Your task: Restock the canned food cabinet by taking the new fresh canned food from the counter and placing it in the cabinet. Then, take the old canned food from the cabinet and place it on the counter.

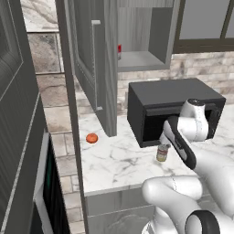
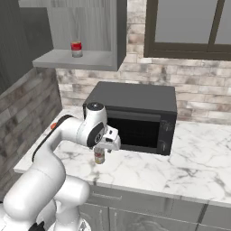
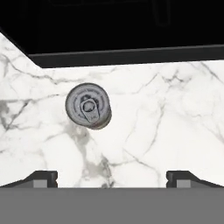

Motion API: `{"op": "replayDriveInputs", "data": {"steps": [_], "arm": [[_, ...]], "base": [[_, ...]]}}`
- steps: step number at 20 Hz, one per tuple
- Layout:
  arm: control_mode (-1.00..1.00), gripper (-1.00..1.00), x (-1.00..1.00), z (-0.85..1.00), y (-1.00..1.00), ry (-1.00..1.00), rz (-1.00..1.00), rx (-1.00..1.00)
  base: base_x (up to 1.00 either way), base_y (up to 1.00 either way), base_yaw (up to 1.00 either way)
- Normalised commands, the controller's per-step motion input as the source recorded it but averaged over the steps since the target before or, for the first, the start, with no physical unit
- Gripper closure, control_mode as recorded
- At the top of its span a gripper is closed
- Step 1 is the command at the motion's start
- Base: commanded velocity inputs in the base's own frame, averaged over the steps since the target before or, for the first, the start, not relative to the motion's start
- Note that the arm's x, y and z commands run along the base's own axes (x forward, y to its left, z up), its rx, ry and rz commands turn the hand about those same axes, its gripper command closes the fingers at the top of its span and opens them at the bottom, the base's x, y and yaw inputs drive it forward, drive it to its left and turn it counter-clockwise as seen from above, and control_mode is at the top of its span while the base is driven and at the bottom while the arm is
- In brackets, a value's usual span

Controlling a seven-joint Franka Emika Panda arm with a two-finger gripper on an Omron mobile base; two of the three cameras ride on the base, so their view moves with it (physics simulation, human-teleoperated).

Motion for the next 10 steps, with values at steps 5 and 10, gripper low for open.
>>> {"op": "replayDriveInputs", "data": {"steps": [5,10], "arm": [[-1.00,-1.00,0.18,-0.44,0.26,-0.04,-0.06,0.00],[-1.00,-1.00,0.39,-0.52,0.31,0.01,-0.06,-0.05]], "base": [[0.00,0.00,0.00],[0.00,0.00,0.00]]}}
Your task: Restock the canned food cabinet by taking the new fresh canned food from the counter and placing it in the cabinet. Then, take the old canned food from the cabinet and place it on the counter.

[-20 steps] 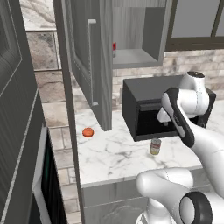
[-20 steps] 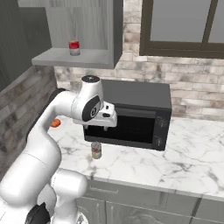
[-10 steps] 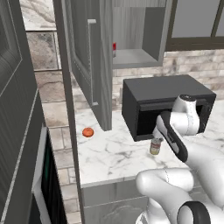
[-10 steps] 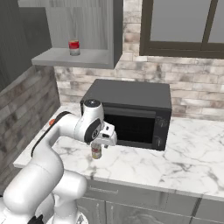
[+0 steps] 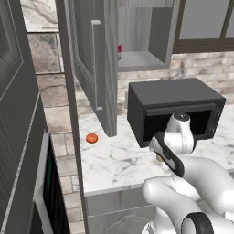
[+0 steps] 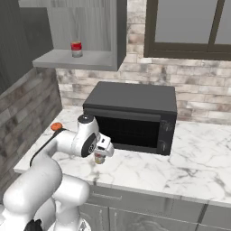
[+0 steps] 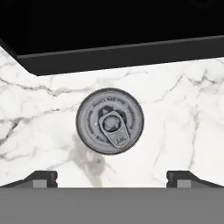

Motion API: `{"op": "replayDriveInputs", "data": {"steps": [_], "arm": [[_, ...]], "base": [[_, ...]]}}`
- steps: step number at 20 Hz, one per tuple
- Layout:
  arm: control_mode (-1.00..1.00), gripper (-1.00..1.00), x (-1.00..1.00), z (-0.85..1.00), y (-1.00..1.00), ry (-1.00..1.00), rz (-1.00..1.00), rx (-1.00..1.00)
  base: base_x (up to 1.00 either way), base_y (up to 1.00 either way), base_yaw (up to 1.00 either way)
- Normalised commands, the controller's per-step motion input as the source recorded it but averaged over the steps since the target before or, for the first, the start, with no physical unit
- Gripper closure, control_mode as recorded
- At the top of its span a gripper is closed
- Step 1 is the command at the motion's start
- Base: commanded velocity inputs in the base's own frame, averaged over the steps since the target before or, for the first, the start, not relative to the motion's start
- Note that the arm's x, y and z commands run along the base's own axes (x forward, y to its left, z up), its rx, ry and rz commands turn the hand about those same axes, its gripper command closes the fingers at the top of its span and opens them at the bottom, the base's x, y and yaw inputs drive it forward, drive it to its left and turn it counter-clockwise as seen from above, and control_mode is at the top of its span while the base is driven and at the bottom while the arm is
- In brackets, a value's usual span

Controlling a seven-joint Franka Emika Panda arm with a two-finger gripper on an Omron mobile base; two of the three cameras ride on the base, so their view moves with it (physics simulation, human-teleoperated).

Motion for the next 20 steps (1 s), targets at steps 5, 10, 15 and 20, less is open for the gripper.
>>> {"op": "replayDriveInputs", "data": {"steps": [5,10,15,20], "arm": [[-1.00,-1.00,0.29,-0.23,0.12,0.06,-0.01,-0.08],[-1.00,-1.00,0.15,-0.21,-0.09,0.04,0.00,0.00],[-1.00,-1.00,0.00,-0.37,-0.21,0.00,-0.01,0.04],[-1.00,-1.00,0.00,-0.13,-0.02,0.00,0.00,0.01]], "base": [[0.00,0.00,0.00],[0.00,0.00,0.00],[0.00,0.00,0.00],[0.00,0.00,0.00]]}}
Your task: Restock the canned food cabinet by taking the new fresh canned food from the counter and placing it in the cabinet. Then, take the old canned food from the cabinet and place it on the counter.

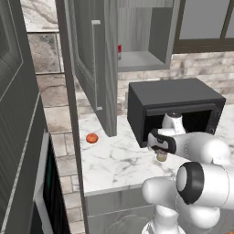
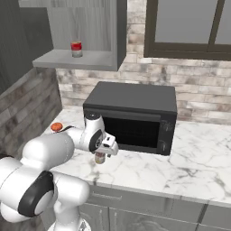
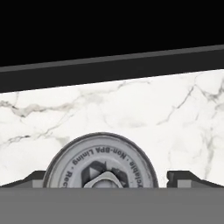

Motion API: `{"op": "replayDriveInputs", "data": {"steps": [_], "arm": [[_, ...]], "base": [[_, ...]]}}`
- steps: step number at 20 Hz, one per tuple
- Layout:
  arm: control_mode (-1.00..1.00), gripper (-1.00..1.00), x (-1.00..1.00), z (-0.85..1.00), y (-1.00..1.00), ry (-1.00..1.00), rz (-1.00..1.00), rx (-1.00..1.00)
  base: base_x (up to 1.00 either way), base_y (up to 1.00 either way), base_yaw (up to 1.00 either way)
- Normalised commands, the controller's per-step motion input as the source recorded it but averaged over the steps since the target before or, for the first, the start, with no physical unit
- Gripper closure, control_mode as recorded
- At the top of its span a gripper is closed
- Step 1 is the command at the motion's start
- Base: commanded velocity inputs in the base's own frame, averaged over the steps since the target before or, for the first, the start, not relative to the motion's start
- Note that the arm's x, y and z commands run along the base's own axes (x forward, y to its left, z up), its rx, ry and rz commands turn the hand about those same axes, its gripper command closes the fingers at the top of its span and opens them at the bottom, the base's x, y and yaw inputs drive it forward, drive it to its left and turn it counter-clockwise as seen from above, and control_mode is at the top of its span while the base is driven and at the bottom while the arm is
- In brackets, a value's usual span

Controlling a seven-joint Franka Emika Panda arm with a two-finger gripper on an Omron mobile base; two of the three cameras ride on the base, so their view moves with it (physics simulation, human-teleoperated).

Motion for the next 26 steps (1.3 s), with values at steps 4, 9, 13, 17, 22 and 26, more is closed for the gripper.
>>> {"op": "replayDriveInputs", "data": {"steps": [4,9,13,17,22,26], "arm": [[-1.00,1.00,0.00,-0.09,0.00,0.00,0.00,0.00],[-1.00,1.00,0.00,-0.02,0.00,0.00,0.00,0.00],[-1.00,1.00,-0.10,0.00,0.00,0.00,0.00,0.00],[-1.00,1.00,-0.52,0.27,0.00,-0.17,0.03,0.06],[-1.00,1.00,-0.78,0.85,0.00,-0.43,0.10,0.09],[-1.00,1.00,-0.77,1.00,0.05,-0.48,0.10,0.04]], "base": [[0.00,0.00,0.00],[0.00,0.00,0.00],[0.00,0.00,0.00],[0.00,0.00,0.00],[0.00,0.00,0.00],[0.00,0.00,0.00]]}}
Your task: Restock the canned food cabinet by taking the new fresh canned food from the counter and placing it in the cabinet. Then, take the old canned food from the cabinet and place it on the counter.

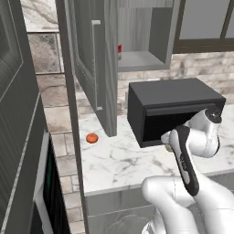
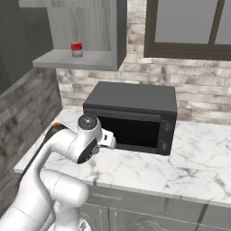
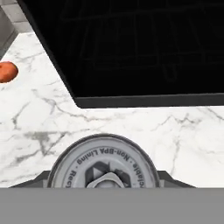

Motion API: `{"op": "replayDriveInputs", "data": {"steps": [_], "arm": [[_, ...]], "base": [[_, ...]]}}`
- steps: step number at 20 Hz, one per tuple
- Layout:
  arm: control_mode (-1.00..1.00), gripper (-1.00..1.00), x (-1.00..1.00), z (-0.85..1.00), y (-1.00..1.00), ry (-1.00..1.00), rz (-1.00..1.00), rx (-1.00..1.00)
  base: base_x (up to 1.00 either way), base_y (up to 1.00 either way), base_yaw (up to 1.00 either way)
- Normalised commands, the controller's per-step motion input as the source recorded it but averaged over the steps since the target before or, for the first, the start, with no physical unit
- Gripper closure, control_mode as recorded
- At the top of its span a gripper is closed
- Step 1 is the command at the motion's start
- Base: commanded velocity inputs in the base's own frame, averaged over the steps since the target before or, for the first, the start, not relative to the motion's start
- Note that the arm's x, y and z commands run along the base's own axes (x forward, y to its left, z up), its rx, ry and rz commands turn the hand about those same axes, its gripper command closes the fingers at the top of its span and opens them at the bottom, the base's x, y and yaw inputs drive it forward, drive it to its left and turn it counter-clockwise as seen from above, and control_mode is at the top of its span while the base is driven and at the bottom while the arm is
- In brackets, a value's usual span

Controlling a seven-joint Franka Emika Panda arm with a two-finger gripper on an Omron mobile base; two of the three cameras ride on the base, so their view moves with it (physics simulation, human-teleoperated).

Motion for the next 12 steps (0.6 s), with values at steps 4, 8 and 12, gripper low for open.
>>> {"op": "replayDriveInputs", "data": {"steps": [4,8,12], "arm": [[-1.00,1.00,-0.58,1.00,0.35,-0.32,0.03,0.00],[-1.00,1.00,-0.32,1.00,0.60,-0.15,0.00,-0.04],[-1.00,1.00,-0.25,1.00,0.56,-0.06,0.00,-0.07]], "base": [[0.00,0.00,0.00],[0.00,0.00,0.00],[0.00,0.00,0.00]]}}
